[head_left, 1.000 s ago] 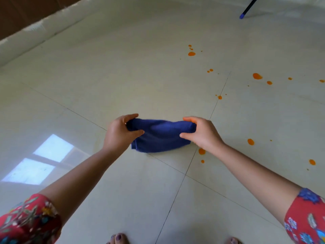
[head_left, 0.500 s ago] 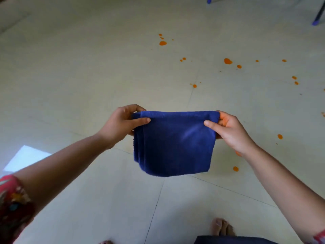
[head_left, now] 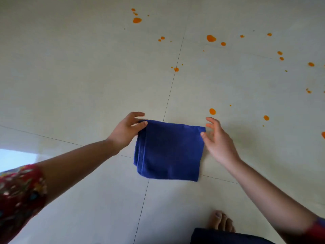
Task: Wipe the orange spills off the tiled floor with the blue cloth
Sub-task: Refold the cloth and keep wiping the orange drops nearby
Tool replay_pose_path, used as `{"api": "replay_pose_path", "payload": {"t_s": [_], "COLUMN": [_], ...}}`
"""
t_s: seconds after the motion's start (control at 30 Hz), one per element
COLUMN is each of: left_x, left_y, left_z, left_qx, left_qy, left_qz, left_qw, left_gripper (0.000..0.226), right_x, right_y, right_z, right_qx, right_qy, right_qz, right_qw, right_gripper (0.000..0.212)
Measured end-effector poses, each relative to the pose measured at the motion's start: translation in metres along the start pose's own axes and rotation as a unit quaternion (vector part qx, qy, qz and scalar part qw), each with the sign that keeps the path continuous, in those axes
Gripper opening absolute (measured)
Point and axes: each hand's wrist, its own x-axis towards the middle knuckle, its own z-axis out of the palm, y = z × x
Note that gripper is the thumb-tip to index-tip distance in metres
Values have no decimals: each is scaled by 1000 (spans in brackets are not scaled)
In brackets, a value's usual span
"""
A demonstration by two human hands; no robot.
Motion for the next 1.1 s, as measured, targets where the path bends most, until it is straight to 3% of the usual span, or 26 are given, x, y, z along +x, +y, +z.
{"api": "replay_pose_path", "payload": {"t_s": [0.07, 0.13, 0.23, 0.3, 0.5, 0.67, 0.8, 0.83, 0.9, 1.0, 1.1], "left_x": [19, 25, 20, 16, 17, 15, 18, 18, 18, 18, 18], "left_y": [-21, -47, -88, -105, -118, -118, -117, -117, -117, -117, -116], "left_z": [-4, -9, -17, -21, -23, -24, -25, -25, -26, -25, -26], "left_qx": [145, 288, 428, 483, 500, 503, 498, 501, 506, 509, 512], "left_qy": [12, 7, -29, -41, -43, -42, -54, -60, -58, -58, -65], "left_qz": [32, 50, 42, 66, 96, 97, 102, 101, 98, 94, 89], "left_qw": [989, 956, 902, 872, 860, 858, 860, 858, 855, 853, 852], "left_gripper": [48, 63, 79, 87, 89, 91, 93, 93, 93, 94, 97], "right_x": [8, 10, 8, 6, 10, 48, 10, 7, 26, 80, 98], "right_y": [6, 1, -9, -7, 28, -6, 20, 31, 39, 11, -36], "right_z": [29, 60, 106, 124, 112, 123, 116, 105, 92, 101, 135], "right_qx": [-157, -251, -352, -377, -353, -321, -348, -343, -331, -319, -314], "right_qy": [28, 1, -84, -110, -84, -38, -128, -137, -96, -11, -11], "right_qz": [-146, -242, -315, -329, -326, -258, -401, -409, -369, -242, -237], "right_qw": [976, 937, 878, 859, 873, 910, 838, 835, 863, 916, 919], "right_gripper": [46, 46, 58, 63, 53, 52, 52, 51, 51, 53, 56]}}
